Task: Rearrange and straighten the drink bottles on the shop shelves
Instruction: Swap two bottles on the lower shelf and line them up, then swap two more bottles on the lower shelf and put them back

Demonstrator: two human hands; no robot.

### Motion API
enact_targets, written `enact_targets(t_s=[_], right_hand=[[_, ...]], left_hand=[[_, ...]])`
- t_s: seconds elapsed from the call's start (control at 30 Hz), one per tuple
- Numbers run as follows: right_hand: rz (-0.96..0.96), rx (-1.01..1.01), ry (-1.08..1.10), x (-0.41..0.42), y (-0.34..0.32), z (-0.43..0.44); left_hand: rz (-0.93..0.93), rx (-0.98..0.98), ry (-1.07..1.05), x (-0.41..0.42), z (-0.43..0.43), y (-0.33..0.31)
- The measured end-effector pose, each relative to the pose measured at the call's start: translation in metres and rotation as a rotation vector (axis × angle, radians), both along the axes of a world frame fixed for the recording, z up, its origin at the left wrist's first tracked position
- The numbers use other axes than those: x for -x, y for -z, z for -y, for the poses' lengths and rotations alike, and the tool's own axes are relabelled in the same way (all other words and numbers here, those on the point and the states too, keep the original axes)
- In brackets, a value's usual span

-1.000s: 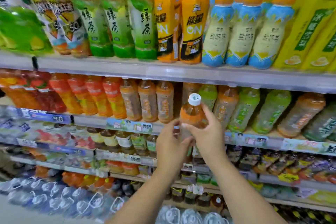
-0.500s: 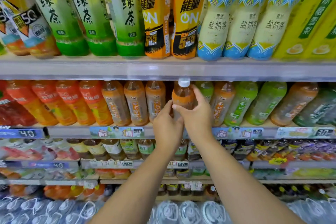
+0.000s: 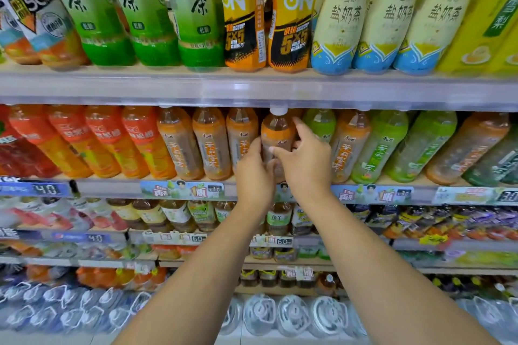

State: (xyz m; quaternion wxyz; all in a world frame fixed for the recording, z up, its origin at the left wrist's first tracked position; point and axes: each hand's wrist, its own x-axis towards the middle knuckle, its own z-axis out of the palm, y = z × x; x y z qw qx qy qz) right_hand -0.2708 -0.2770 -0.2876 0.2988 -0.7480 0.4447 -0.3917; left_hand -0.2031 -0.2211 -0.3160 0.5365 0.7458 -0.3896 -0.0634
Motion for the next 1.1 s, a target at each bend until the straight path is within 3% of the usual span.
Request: enact_targets(t_s=[0.17,0.37,0.57,0.7,0.93,1.1], right_hand=[[-0.126,0.061,0.034,-0.001,-0.008,0.009],[-0.127,0.09,0.067,-0.002,-0.007,0.003],[-0.022,0.07,-0.02,0.013,0.002,-0.003],[0.166,-0.034,-0.077,0.046,0.011,-0.011],[0.278,-0.093,0.121,0.151,0.026,0.006],[0.348,-0.078,0.197,0.2,0.016,0.038]], left_hand=[[0.085,-0.088,-0.061,0.001,0.003,0.0],[0.146,0.012,-0.181,0.021,-0.014,0.008],[0.139,0.024,-0.117,0.033,-0.016,0.011],[0.167,0.036,-0.097,0.038,-0.014,0.0],[0.262,0.082,-0.048,0.06,0.017,-0.043],[0.242,-0.001,-0.051,0.07,0.046,-0.063]])
